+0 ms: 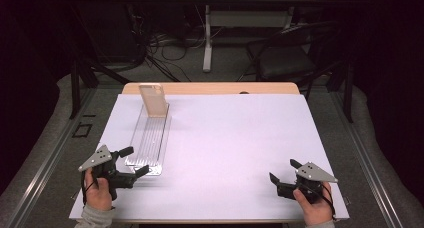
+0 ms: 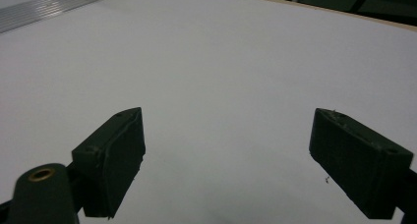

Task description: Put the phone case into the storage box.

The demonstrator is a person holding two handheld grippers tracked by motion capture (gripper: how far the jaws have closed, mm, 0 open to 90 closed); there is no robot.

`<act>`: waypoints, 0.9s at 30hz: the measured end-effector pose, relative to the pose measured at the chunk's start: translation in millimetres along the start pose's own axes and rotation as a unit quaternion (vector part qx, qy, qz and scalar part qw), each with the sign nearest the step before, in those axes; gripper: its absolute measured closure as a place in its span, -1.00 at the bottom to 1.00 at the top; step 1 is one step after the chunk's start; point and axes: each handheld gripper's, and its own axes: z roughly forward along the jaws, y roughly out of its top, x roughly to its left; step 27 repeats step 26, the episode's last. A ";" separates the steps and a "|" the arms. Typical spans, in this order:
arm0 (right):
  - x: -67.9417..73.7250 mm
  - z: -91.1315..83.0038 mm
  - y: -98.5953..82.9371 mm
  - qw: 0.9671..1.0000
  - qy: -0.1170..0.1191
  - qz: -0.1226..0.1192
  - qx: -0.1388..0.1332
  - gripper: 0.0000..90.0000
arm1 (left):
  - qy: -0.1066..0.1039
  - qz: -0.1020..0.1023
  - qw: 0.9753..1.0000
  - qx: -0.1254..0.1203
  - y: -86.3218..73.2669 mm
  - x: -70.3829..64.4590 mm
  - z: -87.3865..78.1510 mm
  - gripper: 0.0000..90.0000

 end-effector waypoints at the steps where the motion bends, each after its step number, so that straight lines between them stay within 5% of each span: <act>1: 0.0 0.8 -0.5 1.000 0.001 0.000 -0.003 -0.70 | -0.001 0.000 1.000 0.000 -0.2 0.0 0.3 -0.97; 27: -2.2 3.1 -4.6 1.000 0.005 0.012 0.009 -0.69 | 0.009 -0.004 1.000 0.004 1.0 3.3 0.7 -0.97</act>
